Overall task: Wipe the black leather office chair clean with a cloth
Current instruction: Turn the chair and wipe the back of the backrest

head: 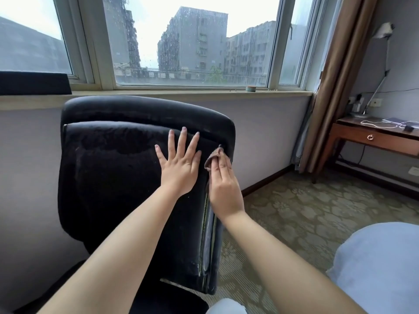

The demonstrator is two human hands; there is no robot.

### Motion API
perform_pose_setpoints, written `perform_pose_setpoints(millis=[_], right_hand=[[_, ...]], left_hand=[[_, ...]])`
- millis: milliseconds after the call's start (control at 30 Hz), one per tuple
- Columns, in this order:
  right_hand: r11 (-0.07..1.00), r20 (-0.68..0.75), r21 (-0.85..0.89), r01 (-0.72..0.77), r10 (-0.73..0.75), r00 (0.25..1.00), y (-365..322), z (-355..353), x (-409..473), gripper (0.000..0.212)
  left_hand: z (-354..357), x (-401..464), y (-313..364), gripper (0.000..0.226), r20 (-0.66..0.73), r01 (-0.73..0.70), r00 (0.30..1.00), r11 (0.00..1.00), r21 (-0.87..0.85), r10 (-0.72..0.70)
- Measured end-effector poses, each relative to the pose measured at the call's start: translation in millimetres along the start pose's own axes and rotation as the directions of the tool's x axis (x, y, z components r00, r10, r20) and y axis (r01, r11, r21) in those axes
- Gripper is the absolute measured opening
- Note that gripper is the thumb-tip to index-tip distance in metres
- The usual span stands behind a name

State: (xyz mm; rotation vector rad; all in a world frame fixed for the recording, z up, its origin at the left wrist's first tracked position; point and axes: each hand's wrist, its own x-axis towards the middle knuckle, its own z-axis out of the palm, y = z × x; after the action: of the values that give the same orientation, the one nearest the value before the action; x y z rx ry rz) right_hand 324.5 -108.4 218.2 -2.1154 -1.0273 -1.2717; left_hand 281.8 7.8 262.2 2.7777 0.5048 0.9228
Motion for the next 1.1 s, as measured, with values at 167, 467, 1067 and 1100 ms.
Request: perform_pose_setpoints(millis=[167,467,1067,1100], right_hand=[[0.999,-0.018,0.038,-0.034,0.035,0.999,1.7,-5.8,8.7,0.045],[0.987,0.086,-0.094,0.129,-0.121,0.989,10.1,-15.0,-17.1,0.041],[0.984,0.138,-0.156,0.086,-0.065,0.988,23.9,-25.5,-2.8,0.061],[0.983,0.153,-0.164,0.085,-0.059,0.986,21.2,-21.6,-11.4,0.062]], left_hand=[[-0.6,-2.8,0.8,0.053,0.011,0.011,1.000,1.000,0.006,-0.011],[-1.7,-7.1,-3.8,0.055,0.044,0.000,0.999,1.000,0.013,-0.001],[1.0,-14.3,-3.0,0.055,0.071,0.018,0.997,1.000,0.022,-0.020],[1.4,-14.0,-3.0,0.055,0.066,0.018,0.998,1.000,0.025,-0.020]])
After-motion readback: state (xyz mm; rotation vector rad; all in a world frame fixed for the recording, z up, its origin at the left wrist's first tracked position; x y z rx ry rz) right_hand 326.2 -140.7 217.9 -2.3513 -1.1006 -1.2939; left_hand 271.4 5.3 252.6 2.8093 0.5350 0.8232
